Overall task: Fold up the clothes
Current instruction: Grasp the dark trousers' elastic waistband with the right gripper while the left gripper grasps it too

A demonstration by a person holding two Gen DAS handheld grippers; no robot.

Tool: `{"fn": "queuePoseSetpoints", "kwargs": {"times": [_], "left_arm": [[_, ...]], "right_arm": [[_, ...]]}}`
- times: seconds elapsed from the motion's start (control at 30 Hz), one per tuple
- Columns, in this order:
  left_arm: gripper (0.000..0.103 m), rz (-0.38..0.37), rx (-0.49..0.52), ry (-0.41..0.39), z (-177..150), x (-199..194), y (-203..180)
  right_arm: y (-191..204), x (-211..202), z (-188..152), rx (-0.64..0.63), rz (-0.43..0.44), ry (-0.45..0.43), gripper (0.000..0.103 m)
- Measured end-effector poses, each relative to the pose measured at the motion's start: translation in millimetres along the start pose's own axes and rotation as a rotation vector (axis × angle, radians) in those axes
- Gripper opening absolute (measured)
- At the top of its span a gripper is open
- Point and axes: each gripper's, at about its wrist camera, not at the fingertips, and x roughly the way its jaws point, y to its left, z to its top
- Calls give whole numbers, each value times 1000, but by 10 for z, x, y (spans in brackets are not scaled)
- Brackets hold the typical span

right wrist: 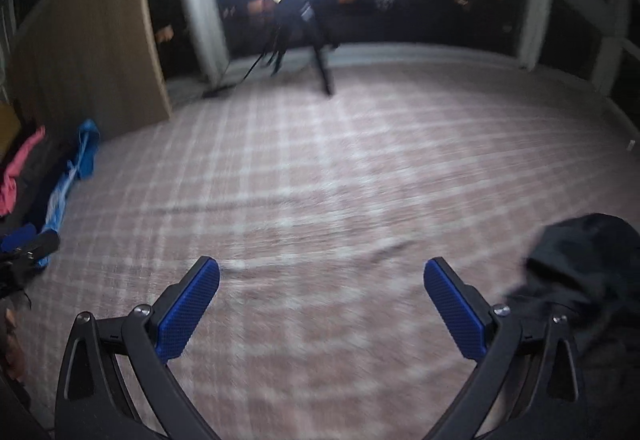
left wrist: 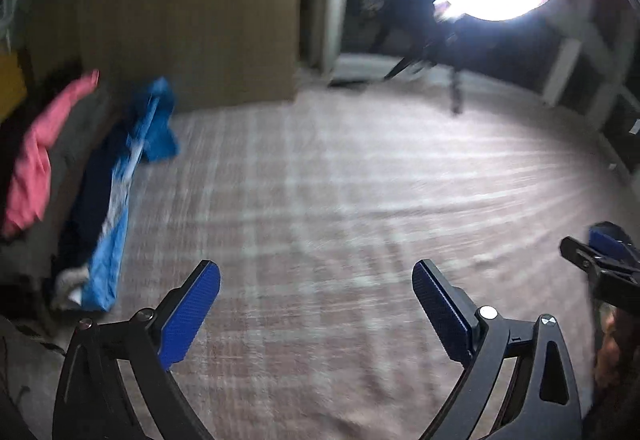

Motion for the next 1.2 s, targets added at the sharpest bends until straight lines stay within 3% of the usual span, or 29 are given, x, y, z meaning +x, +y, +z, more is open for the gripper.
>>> {"fn": "queuePoseSetpoints", "kwargs": {"times": [0.23,0.43,0.6,0.77,0.93,1.0,1.07,1.13,1.2], "left_arm": [[97,-176,142,-75,67,-545,-801],[97,-291,308,-103,-30,-736,-1745],[97,-352,426,-99,-35,-690,-2528],[97,-439,519,-80,-134,-735,-3289],[97,-470,638,-44,-325,-606,-4016],[97,-464,687,-9,-412,-465,-4270],[97,-447,742,40,-509,-253,-4527],[97,-422,793,92,-604,-21,-4739],[90,-380,833,142,-690,238,-4922]], "right_arm": [[-1226,-876,-360,171,-171,-111,103],[-2275,-1398,-765,395,-299,-131,103],[-2781,-1624,-948,447,-411,-123,102],[-3005,-1714,-978,390,-493,-118,102],[-3359,-1562,-1016,384,-488,-94,101],[-3583,-1424,-1041,392,-470,-62,96],[-3855,-1238,-1062,406,-435,-19,80],[-4155,-998,-1065,434,-359,33,77],[-4346,-823,-1036,444,-336,69,77]]}}
